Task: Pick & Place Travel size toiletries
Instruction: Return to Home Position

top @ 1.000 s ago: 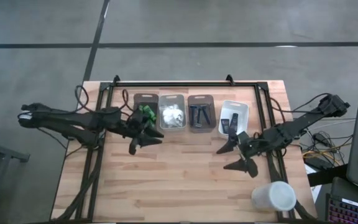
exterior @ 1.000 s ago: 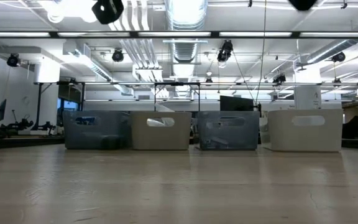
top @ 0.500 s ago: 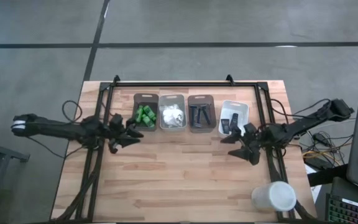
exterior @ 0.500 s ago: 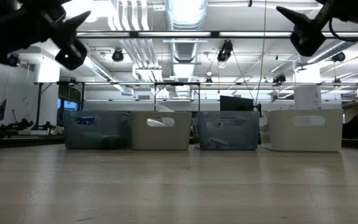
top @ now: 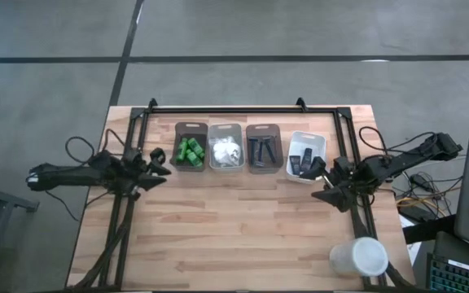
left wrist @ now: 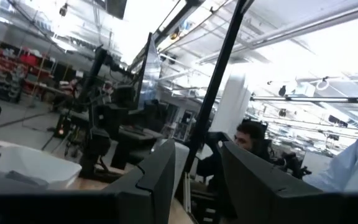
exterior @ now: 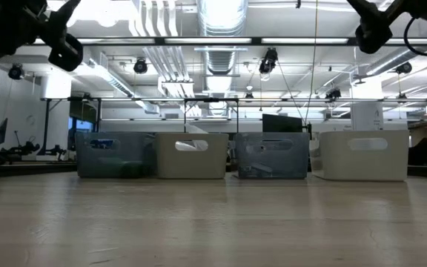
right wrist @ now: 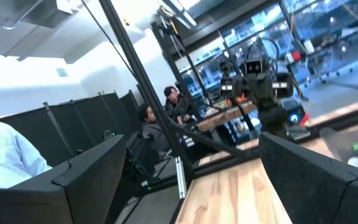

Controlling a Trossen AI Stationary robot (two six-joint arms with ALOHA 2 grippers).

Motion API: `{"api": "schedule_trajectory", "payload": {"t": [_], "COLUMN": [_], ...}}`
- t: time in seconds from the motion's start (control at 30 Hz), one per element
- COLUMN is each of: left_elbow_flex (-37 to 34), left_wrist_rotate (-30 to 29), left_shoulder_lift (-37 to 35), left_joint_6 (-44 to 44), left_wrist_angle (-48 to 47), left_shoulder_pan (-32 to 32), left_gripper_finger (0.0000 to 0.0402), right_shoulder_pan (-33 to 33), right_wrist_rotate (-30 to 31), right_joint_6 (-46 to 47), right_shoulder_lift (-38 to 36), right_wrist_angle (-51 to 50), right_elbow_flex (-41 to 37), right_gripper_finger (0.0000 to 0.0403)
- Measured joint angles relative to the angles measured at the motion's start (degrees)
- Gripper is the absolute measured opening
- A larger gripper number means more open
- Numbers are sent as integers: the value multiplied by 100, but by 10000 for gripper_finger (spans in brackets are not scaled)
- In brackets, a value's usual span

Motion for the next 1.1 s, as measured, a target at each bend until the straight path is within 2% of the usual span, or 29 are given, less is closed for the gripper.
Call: {"api": "schedule_trajectory", "payload": {"t": [0.2, 0.4, 0.5, 1.1], "left_elbow_flex": [1, 1, 1, 1], "left_wrist_rotate": [-9, -54, -50, -26], "left_shoulder_lift": [-374, -459, -456, -451], "left_joint_6": [111, 133, 133, 124], "left_wrist_angle": [-248, -456, -452, -446], "left_shoulder_pan": [29, 29, 27, 27], "left_gripper_finger": [138, 138, 138, 138], "right_shoulder_pan": [-28, -181, -184, -184], "right_wrist_rotate": [-7, -11, -19, -17], "right_joint_6": [-293, 207, 311, 307], "right_shoulder_lift": [-373, -944, -1114, -983], "right_wrist_angle": [-19, 58, -11, -12], "right_elbow_flex": [-275, -835, -873, -861], "right_gripper_finger": [364, 364, 364, 364]}}
